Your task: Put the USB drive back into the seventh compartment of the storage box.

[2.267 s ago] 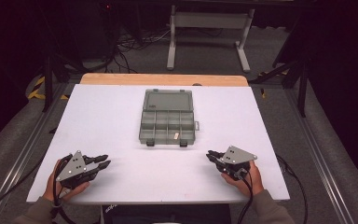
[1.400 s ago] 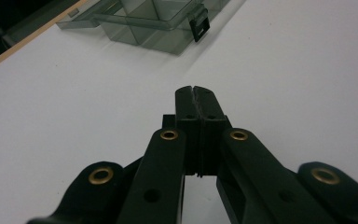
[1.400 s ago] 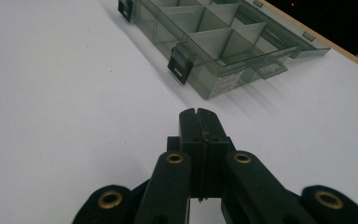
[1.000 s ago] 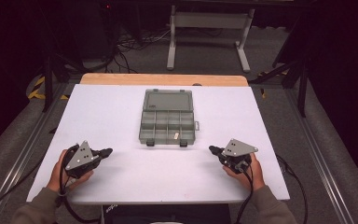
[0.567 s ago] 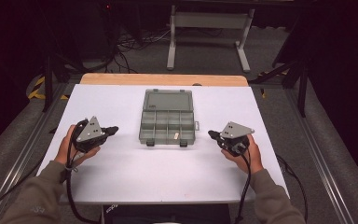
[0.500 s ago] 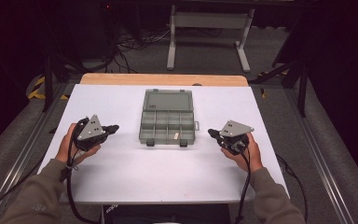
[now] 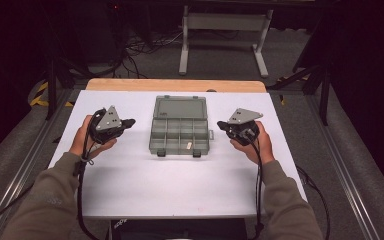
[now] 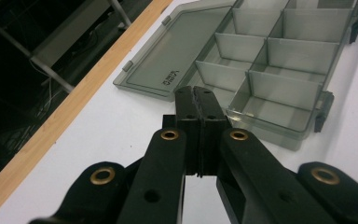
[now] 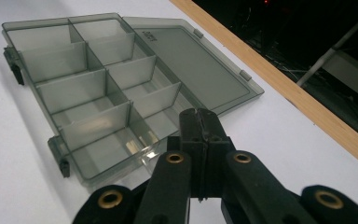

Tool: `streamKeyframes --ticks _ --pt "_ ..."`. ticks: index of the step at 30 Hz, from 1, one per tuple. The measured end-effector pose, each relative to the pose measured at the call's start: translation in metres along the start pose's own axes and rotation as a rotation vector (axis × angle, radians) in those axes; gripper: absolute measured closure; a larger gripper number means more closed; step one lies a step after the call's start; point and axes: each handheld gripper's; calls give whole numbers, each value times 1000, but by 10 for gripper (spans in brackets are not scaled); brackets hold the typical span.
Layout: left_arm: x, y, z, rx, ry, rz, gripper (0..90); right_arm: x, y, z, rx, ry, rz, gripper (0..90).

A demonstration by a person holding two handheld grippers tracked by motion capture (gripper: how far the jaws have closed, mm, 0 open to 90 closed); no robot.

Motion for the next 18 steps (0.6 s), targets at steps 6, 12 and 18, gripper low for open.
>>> streamKeyframes --ticks 6,12,18 --pt "-12 -5 8 6 -14 1 900 -14 9 7 0 -26 12 900" --pt "-23 -11 16 16 -29 -3 900 -26 22 13 -25 -48 23 900" --pt "-36 -17 21 26 -52 0 900 -37 31 16 -40 -62 33 900"
Point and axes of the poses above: each handheld gripper's, and its own axes: x roughly backward along the jaws, z roughly out of its top, y roughly to its right, and after that the axes turned 13 degrees about x, right-handed
